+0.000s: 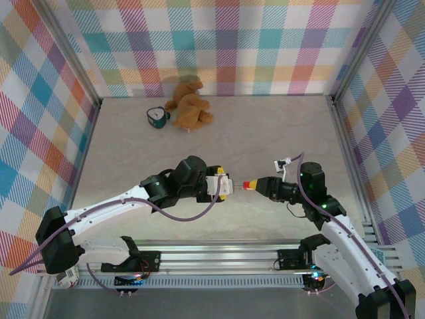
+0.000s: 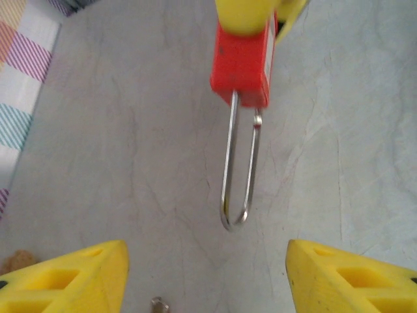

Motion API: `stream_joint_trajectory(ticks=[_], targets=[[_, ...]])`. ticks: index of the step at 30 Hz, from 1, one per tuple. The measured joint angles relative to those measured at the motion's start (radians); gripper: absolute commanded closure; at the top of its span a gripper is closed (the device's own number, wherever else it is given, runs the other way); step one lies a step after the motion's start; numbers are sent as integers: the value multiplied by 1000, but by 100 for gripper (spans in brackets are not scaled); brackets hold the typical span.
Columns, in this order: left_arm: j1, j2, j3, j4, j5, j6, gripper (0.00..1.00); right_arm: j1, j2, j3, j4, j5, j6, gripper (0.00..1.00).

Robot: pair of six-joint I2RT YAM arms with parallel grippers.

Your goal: Unlock with the key

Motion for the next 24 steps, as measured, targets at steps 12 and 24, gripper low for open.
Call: stream_joint_trajectory(ticks=[12,24], targets=[[-90,216,134,24,41,19,42,0,-6,0,-8,0,-4,76],[-96,250,153,79,52,-8,53,0,-11,0,-18,0,-4,76]])
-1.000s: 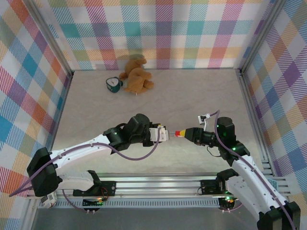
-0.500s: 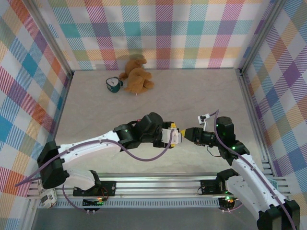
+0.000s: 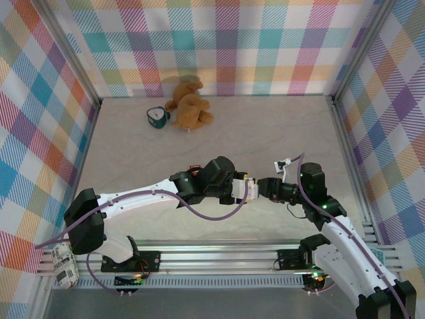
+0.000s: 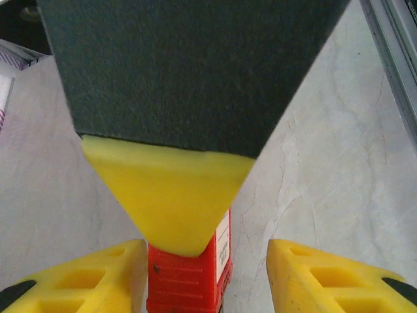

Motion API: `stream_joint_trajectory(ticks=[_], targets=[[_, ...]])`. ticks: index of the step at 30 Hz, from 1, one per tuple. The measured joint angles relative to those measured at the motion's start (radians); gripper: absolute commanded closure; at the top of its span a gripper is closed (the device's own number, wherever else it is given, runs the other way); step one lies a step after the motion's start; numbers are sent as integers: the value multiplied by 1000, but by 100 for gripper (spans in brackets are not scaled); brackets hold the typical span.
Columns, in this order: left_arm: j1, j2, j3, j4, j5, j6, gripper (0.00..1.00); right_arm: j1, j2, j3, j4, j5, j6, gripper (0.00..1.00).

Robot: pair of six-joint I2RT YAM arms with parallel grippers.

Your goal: Unlock with the key

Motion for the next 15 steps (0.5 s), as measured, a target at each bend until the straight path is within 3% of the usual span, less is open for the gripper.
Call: stream_joint_trajectory(ticks=[10,15], targets=[[1,0,0,13,7,-29,84,1,4,-2,-1,0,-19,76],[1,1,0,15,7,-37,87,1,-5,-6,-1,6,-25,75]])
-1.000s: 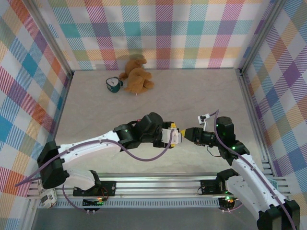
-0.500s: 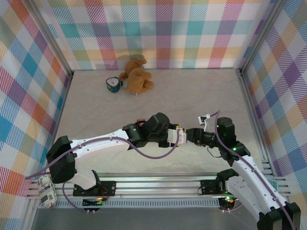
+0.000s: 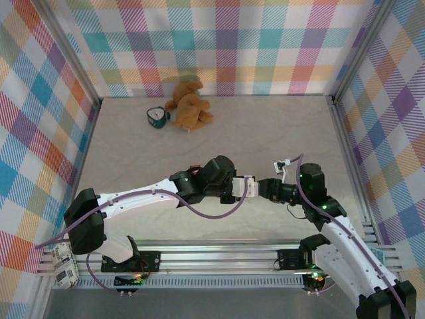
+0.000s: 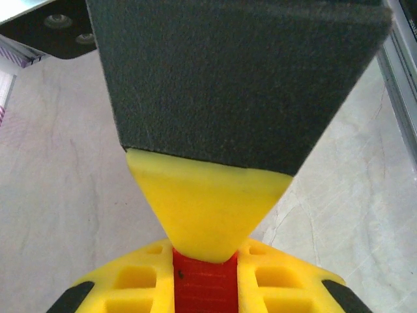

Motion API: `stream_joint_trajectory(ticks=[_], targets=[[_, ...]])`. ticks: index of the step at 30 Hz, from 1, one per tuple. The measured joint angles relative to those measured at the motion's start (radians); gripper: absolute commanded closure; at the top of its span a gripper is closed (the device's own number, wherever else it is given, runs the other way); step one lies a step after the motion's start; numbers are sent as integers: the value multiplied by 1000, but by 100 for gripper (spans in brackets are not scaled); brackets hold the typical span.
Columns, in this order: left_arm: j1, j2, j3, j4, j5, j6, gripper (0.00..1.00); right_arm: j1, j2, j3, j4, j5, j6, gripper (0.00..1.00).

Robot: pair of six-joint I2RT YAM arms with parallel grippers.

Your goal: Unlock with the key

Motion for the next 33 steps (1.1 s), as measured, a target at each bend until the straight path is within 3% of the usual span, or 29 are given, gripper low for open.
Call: stream_joint_trajectory(ticks=[2,3,5,6,9,13,16,22,26,33], targets=[[0,0,0,5,-1,0,91,0,-3,0,0,3,1,71],[0,0,0,6,-2,0,93,0,-5,0,1,5,3,63],[0,0,-4,16,-8,-3,99,0,-7,0,0,14,6,35],[-2,0,-10,25,-15,-4,100,0,-9,1,0,24,13,29],[-7,0,-45,61,-68,0,100,0,-38,23,-63,107,27,21],[-11,0,-128,142,-170,19,100,0,-127,47,-159,266,79,20],[-21,-3,-201,229,-251,54,100,0,-172,27,-148,317,171,23],[-90,12,-335,552,-433,233,100,-1,-120,-117,0,292,396,23],[-130,124,-363,843,-542,408,100,-1,-87,-131,67,277,482,22],[-171,245,-370,1059,-634,585,100,-1,-103,-190,209,280,628,27]])
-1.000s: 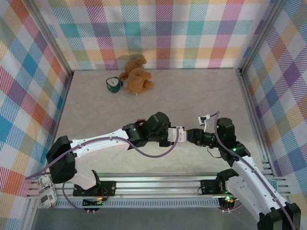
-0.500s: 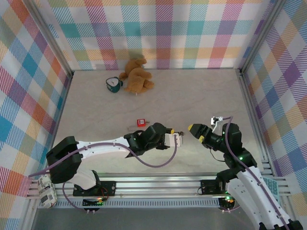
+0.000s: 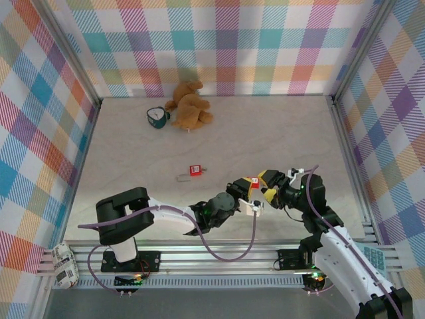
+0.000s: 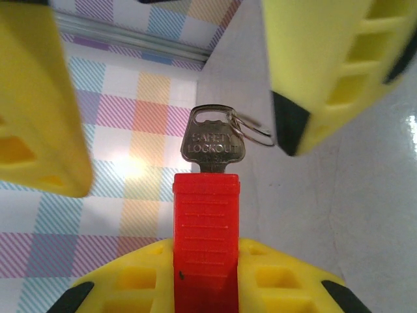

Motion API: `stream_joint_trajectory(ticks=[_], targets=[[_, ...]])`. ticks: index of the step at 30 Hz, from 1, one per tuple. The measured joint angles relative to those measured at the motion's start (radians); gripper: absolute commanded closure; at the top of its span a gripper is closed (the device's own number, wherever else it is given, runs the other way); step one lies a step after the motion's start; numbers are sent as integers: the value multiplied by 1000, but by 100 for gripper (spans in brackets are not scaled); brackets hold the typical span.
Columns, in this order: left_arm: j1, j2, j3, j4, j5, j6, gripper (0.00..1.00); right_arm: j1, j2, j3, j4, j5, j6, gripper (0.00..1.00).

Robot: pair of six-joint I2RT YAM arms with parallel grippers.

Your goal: Unlock with the key

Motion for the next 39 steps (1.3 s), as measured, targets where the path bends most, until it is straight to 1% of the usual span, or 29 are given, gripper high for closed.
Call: stream_joint_trajectory(ticks=[4,7,9,13,17,21,23,24,25,27,28,32,34,39], targets=[[-10,7,1,71,-27,47,100,0,-8,-29,19,7,55,33],[-17,29,2,108,-41,72,100,0,-11,-29,43,8,66,37],[-23,43,4,125,-47,84,100,0,-10,-29,58,7,69,44],[-34,79,16,152,-50,102,100,0,-1,-31,83,4,81,61],[-40,95,31,169,-63,113,100,0,12,-32,90,0,84,74],[-43,98,31,187,-72,119,100,0,6,-32,107,-2,84,80],[-46,98,31,190,-75,120,99,0,-4,-32,100,0,82,81],[-48,98,31,192,-75,120,95,0,-10,-32,95,0,80,82],[-50,98,28,196,-75,119,87,0,-15,-32,90,3,77,82],[-56,96,19,201,-79,112,61,0,-21,-32,77,4,64,83],[-61,92,10,201,-79,107,51,3,-20,-32,73,6,51,83],[-92,60,-40,216,-99,87,28,1,38,0,61,19,-8,83],[-100,40,-64,234,-113,80,24,1,77,30,53,23,-40,83],[-101,-50,-121,241,-161,70,21,1,130,104,47,37,-137,82]])
